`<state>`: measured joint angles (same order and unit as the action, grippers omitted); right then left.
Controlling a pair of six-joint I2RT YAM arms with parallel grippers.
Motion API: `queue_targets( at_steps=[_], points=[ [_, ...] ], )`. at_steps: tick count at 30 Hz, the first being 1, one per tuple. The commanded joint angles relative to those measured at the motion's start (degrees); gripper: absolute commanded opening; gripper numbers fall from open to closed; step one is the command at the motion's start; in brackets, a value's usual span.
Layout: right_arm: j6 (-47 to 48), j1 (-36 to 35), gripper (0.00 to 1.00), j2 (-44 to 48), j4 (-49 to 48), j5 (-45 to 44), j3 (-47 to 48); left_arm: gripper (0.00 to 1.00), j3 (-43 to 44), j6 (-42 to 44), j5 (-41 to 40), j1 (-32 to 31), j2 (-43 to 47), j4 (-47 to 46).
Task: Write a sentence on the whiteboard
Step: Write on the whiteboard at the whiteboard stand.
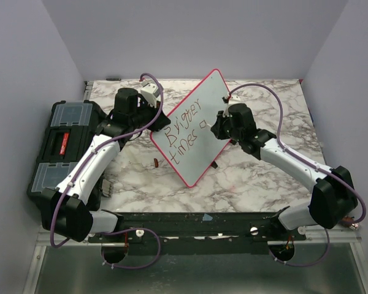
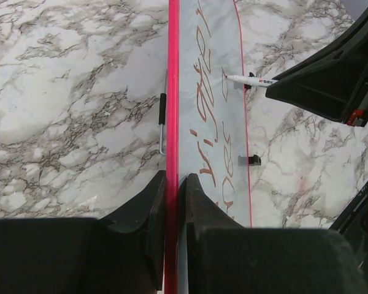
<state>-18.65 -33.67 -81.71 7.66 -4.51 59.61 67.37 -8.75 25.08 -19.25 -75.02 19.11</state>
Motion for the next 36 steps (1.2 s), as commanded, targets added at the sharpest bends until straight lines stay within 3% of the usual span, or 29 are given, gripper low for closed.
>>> queue_targets(
  at_steps=[1,19,36],
  points=[
    [-1.2,-0.2,0.01,-0.3,0.1,-0.6,-1.4,0.0,0.4,6.2,-2.1,-0.3,0.1,-1.8],
    [-0.7,-0.3,0.01,4.0,2.4,-4.4,0.1,0.0,0.3,6.2,-1.8,-0.3,0.4,-1.9],
    [0.3,0.6,0.01,-0.4,1.2,-3.1,7.3,0.0,0.3,6.4,-2.2,-0.3,0.1,-1.9]
  ],
)
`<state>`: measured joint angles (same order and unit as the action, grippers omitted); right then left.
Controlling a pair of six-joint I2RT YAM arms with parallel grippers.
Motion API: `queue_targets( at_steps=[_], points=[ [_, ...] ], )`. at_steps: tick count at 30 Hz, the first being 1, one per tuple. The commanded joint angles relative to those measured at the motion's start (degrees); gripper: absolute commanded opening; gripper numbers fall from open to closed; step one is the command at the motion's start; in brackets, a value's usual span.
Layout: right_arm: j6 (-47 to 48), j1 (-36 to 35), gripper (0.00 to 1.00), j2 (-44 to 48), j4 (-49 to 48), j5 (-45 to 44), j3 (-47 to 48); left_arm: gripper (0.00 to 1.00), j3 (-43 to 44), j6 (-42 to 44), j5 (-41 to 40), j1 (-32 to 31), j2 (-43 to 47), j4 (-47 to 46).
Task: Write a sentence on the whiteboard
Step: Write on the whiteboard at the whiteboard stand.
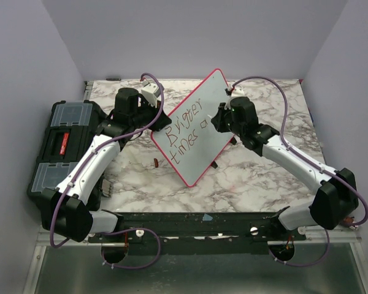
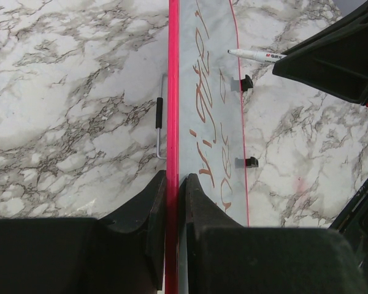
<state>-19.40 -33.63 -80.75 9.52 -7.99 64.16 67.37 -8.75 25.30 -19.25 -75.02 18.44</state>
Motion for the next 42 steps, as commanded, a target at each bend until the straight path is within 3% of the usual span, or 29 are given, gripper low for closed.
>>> queue_targets(
  at_steps=[1,22,42],
  points=[
    [1.1,0.6,0.01,-1.5,-0.7,0.6,3.0,0.0,0.3,6.4,-2.4,-0.2,0.1,-1.2],
    [0.6,1.5,0.01,-7.0,-1.9,3.5,8.0,0.0,0.2,6.5,-2.5,-0.3,0.3,-1.2],
    [-1.3,1.6,0.01,-2.6,-2.8,4.6,-3.9,0.0,0.1,6.4,-2.3,-0.2,0.5,-1.2]
  ],
)
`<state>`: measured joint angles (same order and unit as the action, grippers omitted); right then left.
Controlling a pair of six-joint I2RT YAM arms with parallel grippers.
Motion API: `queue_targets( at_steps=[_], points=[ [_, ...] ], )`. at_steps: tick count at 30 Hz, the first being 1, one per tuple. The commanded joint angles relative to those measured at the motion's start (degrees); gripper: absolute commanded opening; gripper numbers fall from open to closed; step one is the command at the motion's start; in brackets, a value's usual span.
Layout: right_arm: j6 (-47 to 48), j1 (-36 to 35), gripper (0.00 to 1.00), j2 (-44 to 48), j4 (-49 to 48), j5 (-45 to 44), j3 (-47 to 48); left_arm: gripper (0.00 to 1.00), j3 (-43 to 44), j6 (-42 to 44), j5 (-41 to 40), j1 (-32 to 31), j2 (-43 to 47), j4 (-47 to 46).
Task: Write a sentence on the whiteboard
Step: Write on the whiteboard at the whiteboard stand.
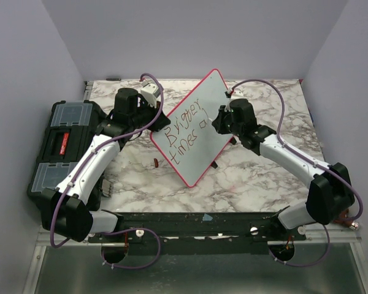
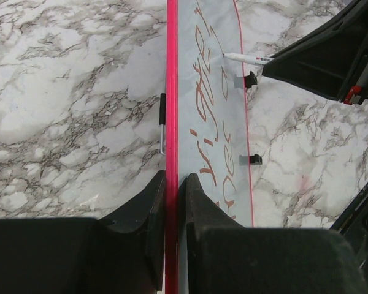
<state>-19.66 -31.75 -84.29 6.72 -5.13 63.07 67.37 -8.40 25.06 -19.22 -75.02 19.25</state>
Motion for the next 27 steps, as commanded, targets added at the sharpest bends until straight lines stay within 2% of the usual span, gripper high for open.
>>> queue_targets(
  at_steps=[1,7,27],
  points=[
    [-1.2,-0.3,0.0,1.3,0.0,1.8,-3.4,0.0,0.2,6.0,-2.0,-0.3,0.5,-1.9],
    [-1.3,-0.3,0.01,2.2,0.1,2.2,-4.0,0.0,0.2,6.1,-1.8,-0.3,0.6,-2.0],
    [0.1,-0.3,0.01,-3.0,0.4,-0.2,4.6,0.0,0.1,6.1,-1.8,-0.4,0.6,-2.0]
  ],
)
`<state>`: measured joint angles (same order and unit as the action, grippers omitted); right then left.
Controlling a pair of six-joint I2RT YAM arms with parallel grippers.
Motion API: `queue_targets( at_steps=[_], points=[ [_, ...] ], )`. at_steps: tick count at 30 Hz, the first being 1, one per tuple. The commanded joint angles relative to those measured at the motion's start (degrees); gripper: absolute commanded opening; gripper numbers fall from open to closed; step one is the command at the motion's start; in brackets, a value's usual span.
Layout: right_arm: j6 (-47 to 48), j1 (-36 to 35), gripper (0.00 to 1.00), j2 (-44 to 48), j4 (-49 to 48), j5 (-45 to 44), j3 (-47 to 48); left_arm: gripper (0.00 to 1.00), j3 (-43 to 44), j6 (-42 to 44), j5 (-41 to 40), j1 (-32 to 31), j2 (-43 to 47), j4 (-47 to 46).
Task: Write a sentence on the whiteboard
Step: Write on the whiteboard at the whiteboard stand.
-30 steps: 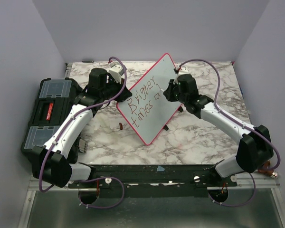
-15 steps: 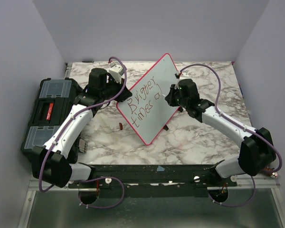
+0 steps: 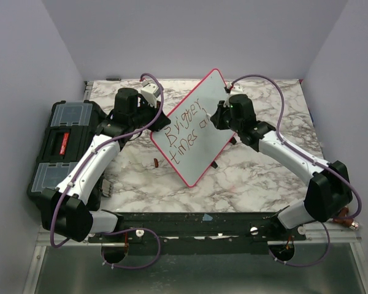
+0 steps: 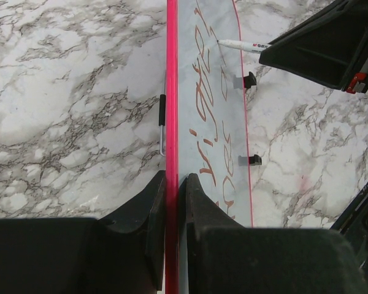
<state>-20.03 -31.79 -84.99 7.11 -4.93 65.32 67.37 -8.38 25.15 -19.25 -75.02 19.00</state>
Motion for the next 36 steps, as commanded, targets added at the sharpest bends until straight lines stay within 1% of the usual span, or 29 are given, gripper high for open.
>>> queue_targets(
  at_steps=[1,10,26,36],
  points=[
    [0.6,-0.2,0.01,-2.6,0.0,-0.6,2.7,0.0,0.1,6.0,-1.9,-0.4,0.6,-1.7],
    [1.1,-0.2,0.01,-3.7,0.1,-1.5,3.3,0.0,0.1,5.9,-1.6,-0.4,0.4,-1.9],
    [0.3,-0.3,0.01,-2.7,-0.5,-1.1,-1.3,0.0,0.1,5.9,-1.8,-0.4,0.3,-2.0],
    [0.2,-0.3,0.01,-0.8,-0.5,-1.0,-5.7,0.0,0.0,5.9,-1.7,-0.4,0.5,-2.0]
  ],
)
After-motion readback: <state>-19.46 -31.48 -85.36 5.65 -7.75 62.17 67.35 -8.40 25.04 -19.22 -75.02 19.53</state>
